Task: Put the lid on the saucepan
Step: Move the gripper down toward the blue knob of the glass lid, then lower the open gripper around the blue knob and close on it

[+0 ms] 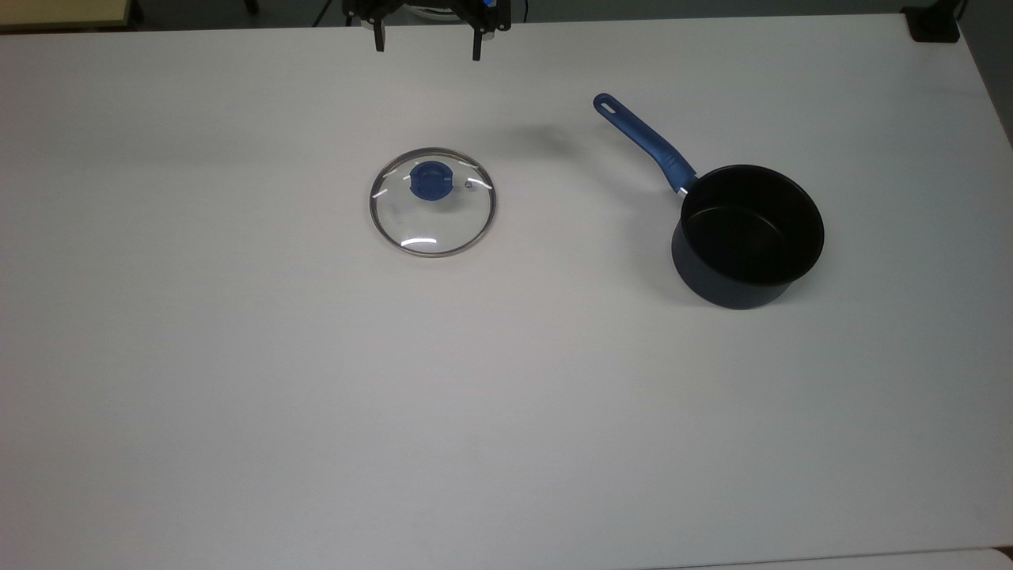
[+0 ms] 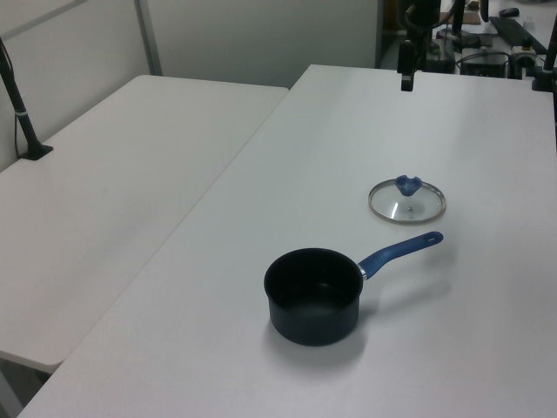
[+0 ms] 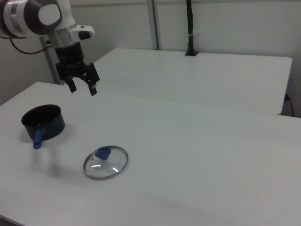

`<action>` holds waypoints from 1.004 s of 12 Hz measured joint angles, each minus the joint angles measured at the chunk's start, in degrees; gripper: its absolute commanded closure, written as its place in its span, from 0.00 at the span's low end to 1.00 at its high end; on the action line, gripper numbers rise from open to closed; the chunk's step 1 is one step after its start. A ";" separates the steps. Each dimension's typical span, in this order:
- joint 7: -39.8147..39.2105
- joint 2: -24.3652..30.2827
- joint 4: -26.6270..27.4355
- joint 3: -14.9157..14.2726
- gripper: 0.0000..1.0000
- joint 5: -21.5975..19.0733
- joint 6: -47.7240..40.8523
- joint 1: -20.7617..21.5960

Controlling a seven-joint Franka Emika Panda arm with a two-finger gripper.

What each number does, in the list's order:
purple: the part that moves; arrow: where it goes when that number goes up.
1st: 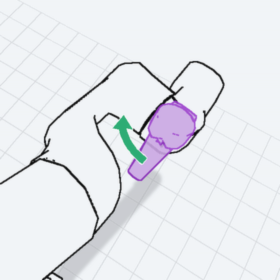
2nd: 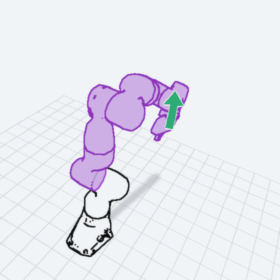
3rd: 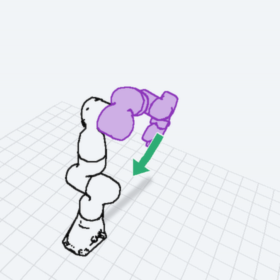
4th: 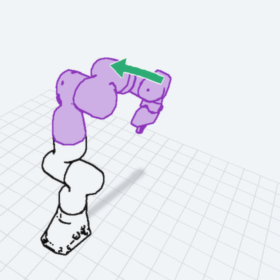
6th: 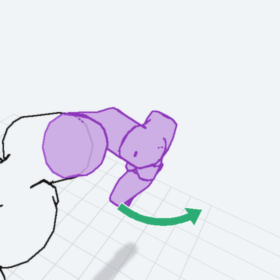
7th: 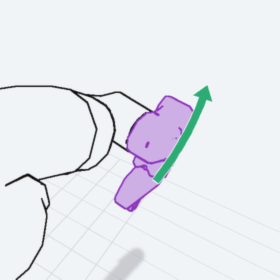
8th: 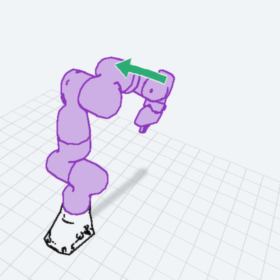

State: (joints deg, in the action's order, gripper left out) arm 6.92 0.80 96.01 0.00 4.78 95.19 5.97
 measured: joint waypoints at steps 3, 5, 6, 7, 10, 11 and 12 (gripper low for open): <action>0.00 0.03 0.00 -0.06 0.00 0.00 0.00 -0.06; 0.00 0.03 0.00 -0.06 0.00 0.00 0.00 -0.28; -0.02 0.01 0.03 -0.07 0.00 0.00 0.00 -0.42; -1.12 -0.04 0.56 -0.07 0.00 0.00 0.00 -0.58; -7.68 -0.89 6.97 -0.07 0.00 -0.04 2.77 -0.71; -8.68 -1.38 10.31 -0.07 0.00 -0.44 6.19 -0.73; -9.01 -1.98 13.51 -0.07 0.00 -0.88 10.09 -0.74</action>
State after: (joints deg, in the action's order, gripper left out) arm -2.10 -1.18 109.52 -0.07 3.90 105.29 5.23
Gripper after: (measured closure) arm 0.000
